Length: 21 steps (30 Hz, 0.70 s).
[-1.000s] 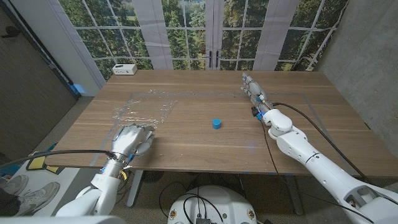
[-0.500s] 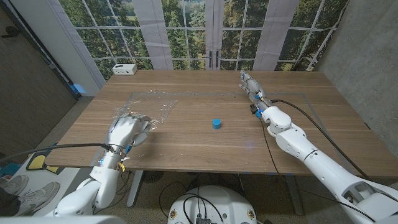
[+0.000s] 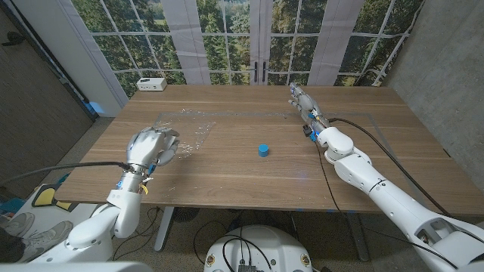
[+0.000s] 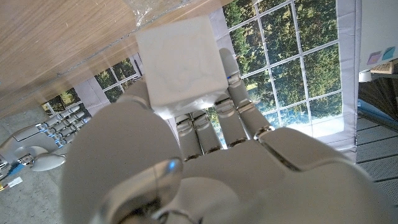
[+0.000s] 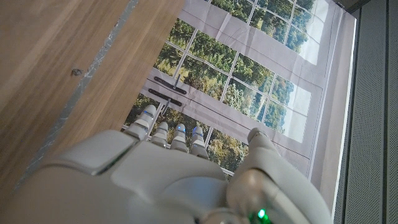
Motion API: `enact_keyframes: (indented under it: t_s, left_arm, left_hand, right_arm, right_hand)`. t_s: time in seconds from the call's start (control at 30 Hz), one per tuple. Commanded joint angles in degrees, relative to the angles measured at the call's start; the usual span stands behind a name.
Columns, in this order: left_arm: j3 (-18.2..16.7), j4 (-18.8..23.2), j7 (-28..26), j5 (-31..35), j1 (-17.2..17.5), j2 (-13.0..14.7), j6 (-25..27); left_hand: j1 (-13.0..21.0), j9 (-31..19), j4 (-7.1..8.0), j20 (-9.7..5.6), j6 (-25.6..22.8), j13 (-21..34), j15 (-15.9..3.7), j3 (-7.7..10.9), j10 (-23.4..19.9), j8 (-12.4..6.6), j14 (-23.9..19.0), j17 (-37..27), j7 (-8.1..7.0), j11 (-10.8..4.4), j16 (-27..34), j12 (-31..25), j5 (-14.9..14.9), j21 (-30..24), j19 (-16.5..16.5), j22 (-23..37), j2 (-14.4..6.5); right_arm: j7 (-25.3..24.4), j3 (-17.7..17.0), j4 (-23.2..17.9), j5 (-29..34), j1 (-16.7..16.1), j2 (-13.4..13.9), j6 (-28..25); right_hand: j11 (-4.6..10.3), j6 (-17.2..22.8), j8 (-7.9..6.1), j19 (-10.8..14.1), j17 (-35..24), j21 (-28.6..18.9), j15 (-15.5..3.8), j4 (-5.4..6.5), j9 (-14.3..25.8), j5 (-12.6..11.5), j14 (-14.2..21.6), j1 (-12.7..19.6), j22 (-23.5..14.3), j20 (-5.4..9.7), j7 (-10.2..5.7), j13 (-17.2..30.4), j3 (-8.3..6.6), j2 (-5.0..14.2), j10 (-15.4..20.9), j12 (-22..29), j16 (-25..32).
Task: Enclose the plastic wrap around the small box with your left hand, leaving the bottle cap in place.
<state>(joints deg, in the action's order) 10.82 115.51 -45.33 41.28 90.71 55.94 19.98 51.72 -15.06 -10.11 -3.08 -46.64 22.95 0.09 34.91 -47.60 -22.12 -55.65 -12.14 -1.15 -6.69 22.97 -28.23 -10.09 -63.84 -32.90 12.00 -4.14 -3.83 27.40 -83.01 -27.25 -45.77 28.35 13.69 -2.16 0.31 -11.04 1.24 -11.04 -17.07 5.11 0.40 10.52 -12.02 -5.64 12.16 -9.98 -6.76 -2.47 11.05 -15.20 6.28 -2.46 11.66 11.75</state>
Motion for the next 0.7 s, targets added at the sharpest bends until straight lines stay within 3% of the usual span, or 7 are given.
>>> enact_keyframes:
  t_s: [0.03, 0.5, 0.7]
  left_arm:
    - [-1.68, -1.32, 3.29, -3.39, -4.9, 0.61, -0.71]
    - [-0.07, -5.13, 5.37, -6.88, -12.0, -0.04, -3.94]
    - [1.65, -6.3, 9.92, -8.13, -15.74, 0.81, -2.85]
  left_hand:
    - [7.33, -0.12, 5.3, -3.47, -0.56, 0.56, -13.32, 5.17, -2.05, -0.28, -9.2, -0.24, -0.12, -2.34, -0.17, -0.64, -0.44, -0.73, 0.39, 0.11, -6.63]
    - [7.45, -0.33, 5.27, -3.6, -0.61, 1.9, -13.34, 5.03, -2.06, -0.18, -9.5, -0.61, -0.09, -2.42, -0.31, -0.93, -0.51, -1.7, 0.79, -0.12, -6.55]
    - [7.5, -0.41, 5.25, -3.62, -0.76, 2.41, -13.35, 4.99, -2.0, -0.17, -9.57, -0.71, 0.07, -2.43, -0.4, -1.01, -0.53, -2.08, 0.94, -0.21, -6.54]
  right_arm:
    - [0.73, 0.17, -0.9, 1.18, 0.03, 0.46, 0.02]
    - [0.92, 0.37, -2.97, 2.0, -0.26, 1.27, -0.31]
    - [0.89, 0.43, -3.56, 2.19, -0.45, 1.48, -0.55]
  right_hand:
    - [0.05, 0.19, 0.01, 0.27, -0.14, 0.2, 0.36, -0.18, 0.14, 0.11, 0.15, -0.53, -0.2, 0.21, -0.14, 0.25, -0.18, -0.19, 0.4, -0.09, -0.13]
    - [0.04, 0.15, 0.04, 0.4, -0.13, 0.36, 0.35, -0.25, 0.14, 0.13, 0.2, -0.54, -0.21, 0.36, -0.14, 0.25, -0.22, -0.21, 0.45, -0.09, -0.12]
    - [0.08, 0.17, 0.03, 0.42, -0.14, 0.42, 0.36, -0.25, 0.14, 0.14, 0.17, -0.59, -0.21, 0.35, -0.16, 0.25, -0.21, -0.24, 0.49, -0.08, -0.13]
